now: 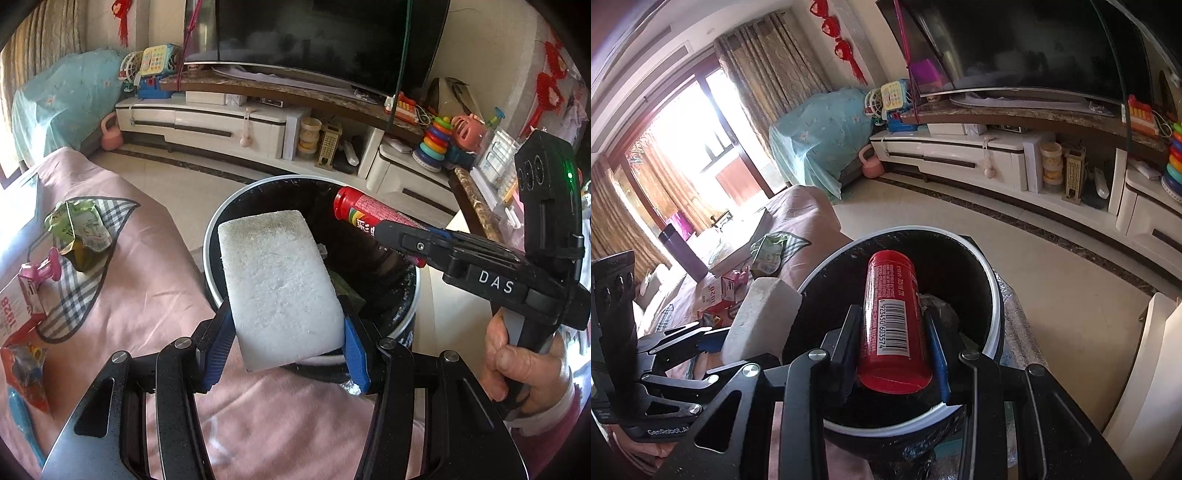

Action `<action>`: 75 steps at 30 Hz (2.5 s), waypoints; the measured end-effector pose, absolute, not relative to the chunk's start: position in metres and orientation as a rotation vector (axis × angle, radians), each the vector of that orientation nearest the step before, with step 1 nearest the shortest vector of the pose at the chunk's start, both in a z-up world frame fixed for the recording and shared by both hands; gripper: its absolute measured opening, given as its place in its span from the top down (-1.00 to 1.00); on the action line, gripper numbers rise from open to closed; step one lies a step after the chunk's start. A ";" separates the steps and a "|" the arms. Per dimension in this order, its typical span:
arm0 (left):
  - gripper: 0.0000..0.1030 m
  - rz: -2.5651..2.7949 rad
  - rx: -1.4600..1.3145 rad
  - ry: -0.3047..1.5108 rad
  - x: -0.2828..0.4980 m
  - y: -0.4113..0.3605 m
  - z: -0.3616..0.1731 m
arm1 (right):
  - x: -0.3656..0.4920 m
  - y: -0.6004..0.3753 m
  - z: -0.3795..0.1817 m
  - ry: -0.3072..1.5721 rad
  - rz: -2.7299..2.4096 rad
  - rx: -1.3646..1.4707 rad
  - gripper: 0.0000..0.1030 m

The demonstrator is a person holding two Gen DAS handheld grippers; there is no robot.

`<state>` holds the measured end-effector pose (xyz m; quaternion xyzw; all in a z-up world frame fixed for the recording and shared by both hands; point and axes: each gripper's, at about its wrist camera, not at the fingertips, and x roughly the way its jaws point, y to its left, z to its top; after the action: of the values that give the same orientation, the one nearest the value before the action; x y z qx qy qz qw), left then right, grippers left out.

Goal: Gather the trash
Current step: 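Carry the sponge and red cylinder over the bin and open both tools, then grasp the orange snack wrapper with the left tool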

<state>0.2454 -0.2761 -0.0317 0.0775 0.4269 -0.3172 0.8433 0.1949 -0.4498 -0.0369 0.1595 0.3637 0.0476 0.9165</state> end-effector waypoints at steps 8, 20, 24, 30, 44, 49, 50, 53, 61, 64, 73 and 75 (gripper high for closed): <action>-0.05 -0.674 0.161 0.927 0.259 -0.284 -0.035 | 0.207 -0.458 -0.043 0.767 0.087 0.352 0.34; -0.45 -0.633 0.165 0.916 0.256 -0.278 -0.034 | 0.207 -0.466 -0.038 0.756 0.086 0.417 0.06; -0.48 -0.594 0.130 0.886 0.238 -0.250 -0.031 | 0.198 -0.456 -0.029 0.726 0.100 0.416 -0.16; -0.49 -0.512 0.064 0.866 0.209 -0.198 -0.033 | 0.176 -0.421 -0.024 0.685 0.151 0.427 -0.59; -0.49 -0.302 -0.063 0.830 0.148 -0.070 -0.035 | 0.147 -0.317 -0.037 0.731 0.283 0.376 -0.73; -0.49 -0.241 -0.085 0.832 0.147 -0.037 -0.040 | 0.147 -0.293 -0.047 0.741 0.296 0.354 -0.75; -0.49 -0.235 -0.094 0.835 0.148 -0.031 -0.041 | 0.148 -0.288 -0.049 0.742 0.305 0.346 -0.75; -0.49 -0.210 -0.122 0.844 0.155 -0.018 -0.047 | 0.151 -0.277 -0.054 0.758 0.326 0.335 -0.75; -0.49 -0.207 -0.107 0.819 0.175 -0.013 -0.044 | 0.169 -0.261 -0.059 0.795 0.345 0.319 -0.75; -0.48 -0.217 -0.080 0.813 0.189 -0.019 -0.042 | 0.183 -0.258 -0.061 0.816 0.352 0.336 -0.75; -0.18 -0.248 -0.017 0.853 0.242 -0.042 -0.053 | 0.225 -0.248 -0.056 0.819 0.366 0.343 -0.75; -0.14 -0.255 -0.016 0.871 0.254 -0.046 -0.059 | 0.233 -0.249 -0.054 0.811 0.360 0.349 -0.75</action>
<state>0.2543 -0.0463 -0.0589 -0.0075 0.4205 -0.1234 0.8988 0.2330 -0.2494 -0.0544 0.1678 0.3905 0.1731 0.8885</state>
